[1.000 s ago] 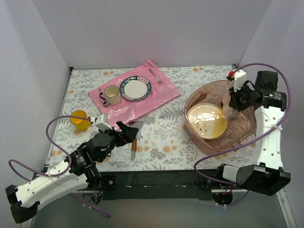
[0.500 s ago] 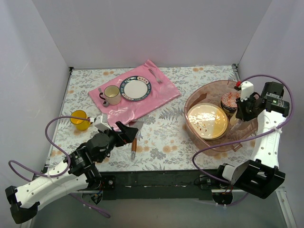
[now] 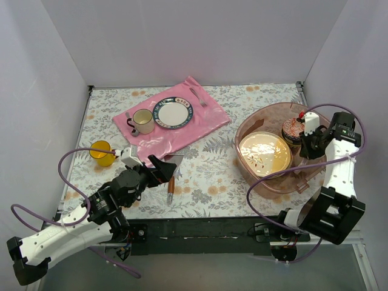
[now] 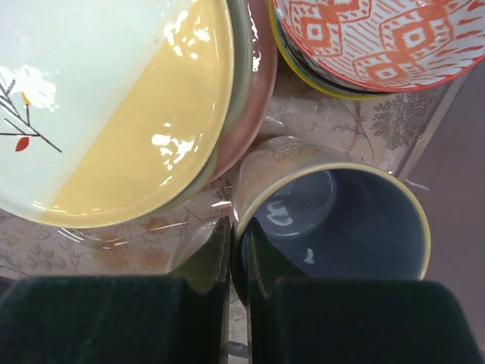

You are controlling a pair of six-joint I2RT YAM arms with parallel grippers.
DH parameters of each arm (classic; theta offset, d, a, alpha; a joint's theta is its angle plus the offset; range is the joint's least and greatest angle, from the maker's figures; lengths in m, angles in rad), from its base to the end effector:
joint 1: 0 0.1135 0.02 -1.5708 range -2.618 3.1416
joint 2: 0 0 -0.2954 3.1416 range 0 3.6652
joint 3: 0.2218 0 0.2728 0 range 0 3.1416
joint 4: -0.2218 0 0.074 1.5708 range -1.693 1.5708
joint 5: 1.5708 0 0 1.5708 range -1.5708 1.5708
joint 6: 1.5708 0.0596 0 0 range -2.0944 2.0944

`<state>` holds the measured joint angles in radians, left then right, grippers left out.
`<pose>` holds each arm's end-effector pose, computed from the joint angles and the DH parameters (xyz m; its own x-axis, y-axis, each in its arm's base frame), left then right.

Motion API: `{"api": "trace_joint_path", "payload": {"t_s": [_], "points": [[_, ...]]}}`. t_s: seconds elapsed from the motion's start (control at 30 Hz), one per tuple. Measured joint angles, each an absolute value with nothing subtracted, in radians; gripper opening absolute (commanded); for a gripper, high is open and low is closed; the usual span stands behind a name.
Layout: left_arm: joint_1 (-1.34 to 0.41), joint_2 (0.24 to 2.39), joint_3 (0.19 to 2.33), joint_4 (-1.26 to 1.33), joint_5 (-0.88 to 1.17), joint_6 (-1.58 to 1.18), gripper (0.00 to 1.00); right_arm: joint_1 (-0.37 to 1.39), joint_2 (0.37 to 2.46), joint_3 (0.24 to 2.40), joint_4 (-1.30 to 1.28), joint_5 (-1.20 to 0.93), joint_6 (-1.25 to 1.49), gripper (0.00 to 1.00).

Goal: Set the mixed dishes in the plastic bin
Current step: Place the cup in the plastic bin.

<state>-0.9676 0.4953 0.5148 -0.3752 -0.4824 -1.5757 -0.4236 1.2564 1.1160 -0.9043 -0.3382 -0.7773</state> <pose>0.1044 -0.1028 0.2749 -0.4819 -0.8621 -0.1570 -0.1999 0.2826 -0.9382 0.2506 -0.0913 0.3040 -0.7274 -0.3978 -0.5592 -0.3848 0.9111 -0.1477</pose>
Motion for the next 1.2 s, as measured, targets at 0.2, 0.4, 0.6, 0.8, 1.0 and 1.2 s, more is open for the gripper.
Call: {"api": "trace_joint_path", "payload": {"t_s": [0.2, 0.4, 0.6, 0.8, 1.0, 1.2], "points": [[-0.968, 0.505, 0.515, -0.384, -0.482, -1.575, 0.98, -0.426, 1.297, 1.065, -0.855, -0.339, -0.785, 0.01], [-0.968, 0.516, 0.515, -0.389, -0.482, -1.575, 0.98, -0.430, 1.343, 1.022, -0.803, -0.344, -0.789, 0.01], [-0.968, 0.523, 0.516, -0.389, -0.482, -1.575, 0.98, -0.437, 1.344, 1.003, -0.751, -0.345, -0.793, 0.02], [-0.968, 0.530, 0.517, -0.389, -0.482, -1.575, 0.98, -0.444, 1.348, 0.997, -0.729, -0.353, -0.801, 0.11], [-0.968, 0.538, 0.517, -0.389, -0.482, -1.575, 0.98, -0.458, 1.350, 0.996, -0.730, -0.373, -0.810, 0.18], [-0.968, 0.546, 0.523, -0.389, -0.482, -1.574, 0.98, -0.470, 1.361, 0.989, -0.730, -0.387, -0.819, 0.25]]}}
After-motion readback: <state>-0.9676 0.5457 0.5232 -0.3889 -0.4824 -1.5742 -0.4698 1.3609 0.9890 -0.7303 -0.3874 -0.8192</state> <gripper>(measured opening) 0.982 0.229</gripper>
